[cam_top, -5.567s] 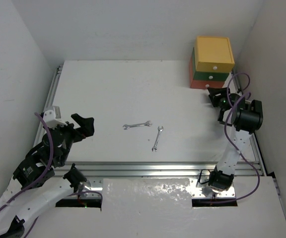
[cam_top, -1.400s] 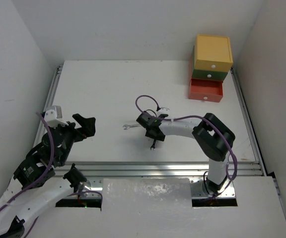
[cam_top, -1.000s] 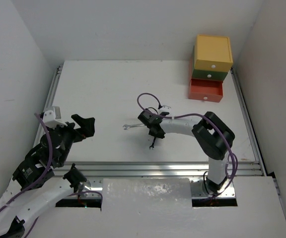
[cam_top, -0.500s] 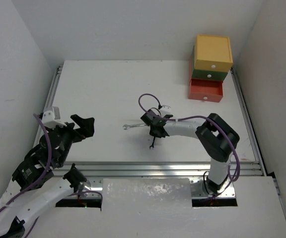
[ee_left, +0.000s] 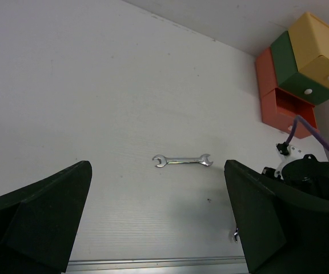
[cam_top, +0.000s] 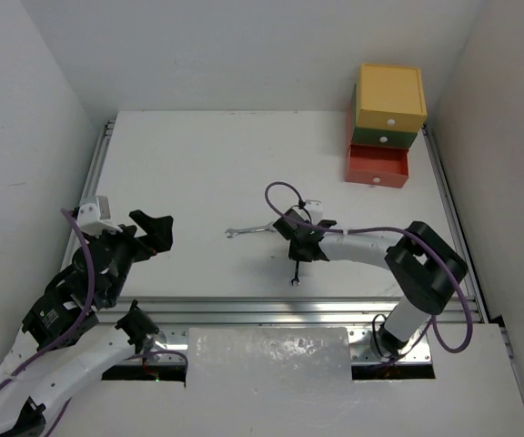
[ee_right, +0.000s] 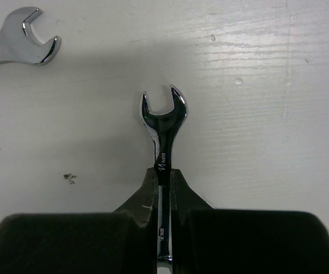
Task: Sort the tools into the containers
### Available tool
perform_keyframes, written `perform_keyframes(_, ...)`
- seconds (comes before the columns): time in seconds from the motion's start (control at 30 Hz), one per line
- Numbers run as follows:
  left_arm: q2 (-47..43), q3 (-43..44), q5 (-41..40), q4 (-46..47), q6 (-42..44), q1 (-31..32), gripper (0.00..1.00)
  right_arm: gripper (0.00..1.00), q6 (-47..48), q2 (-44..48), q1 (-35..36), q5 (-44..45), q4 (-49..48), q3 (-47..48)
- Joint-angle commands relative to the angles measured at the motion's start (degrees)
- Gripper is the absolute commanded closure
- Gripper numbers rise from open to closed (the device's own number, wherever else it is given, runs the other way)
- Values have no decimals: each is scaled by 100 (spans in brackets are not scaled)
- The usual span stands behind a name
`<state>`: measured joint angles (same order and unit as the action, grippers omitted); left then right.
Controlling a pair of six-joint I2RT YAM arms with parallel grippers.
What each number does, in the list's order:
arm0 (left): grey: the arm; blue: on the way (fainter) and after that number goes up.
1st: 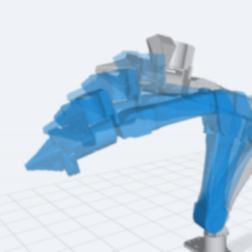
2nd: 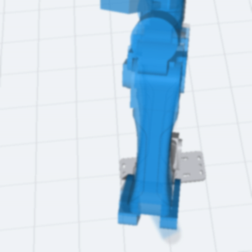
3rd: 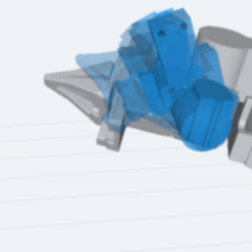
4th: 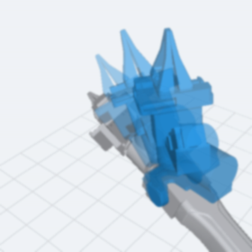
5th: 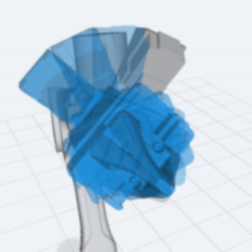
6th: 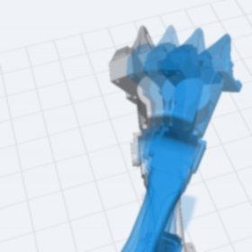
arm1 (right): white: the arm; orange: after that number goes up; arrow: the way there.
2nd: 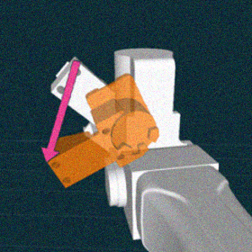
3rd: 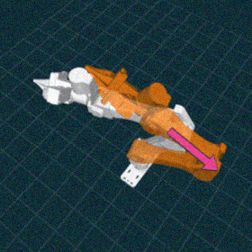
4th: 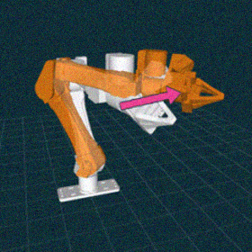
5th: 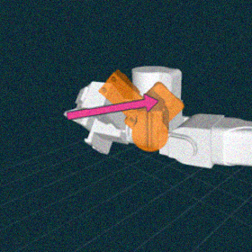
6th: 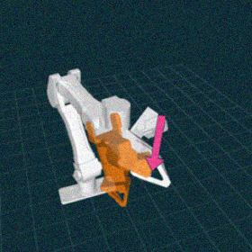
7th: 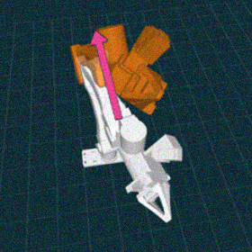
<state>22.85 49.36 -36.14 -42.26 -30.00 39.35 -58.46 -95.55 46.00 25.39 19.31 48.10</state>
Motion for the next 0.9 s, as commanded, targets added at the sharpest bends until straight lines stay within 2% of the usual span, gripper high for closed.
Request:
perform_keyframes(0.0,9,12,-7,157,29,-7,0,100,98,352,-64,168,-6,112)
perform_keyframes(0.17,-9,3,-16,165,20,-7,0,100,-25,686,-363,230,160,147)
perform_keyframes(0.37,0,3,-25,165,20,-7,0,100,-315,1310,-1276,186,239,349)
perform_keyframes(0.47,18,12,-25,157,20,-7,0,100,-718,1372,-1856,326,546,918)
perform_keyframes(0.57,26,3,-33,157,20,2,0,100,-1525,1197,-2759,160,662,1377)
perform_keyframes(0.7,18,3,-25,157,12,2,0,100,-2368,670,-3489,107,609,1983)
perform_keyframes(0.87,9,3,-25,157,20,2,0,100,-2926,-6,-4185,212,-22,2458)
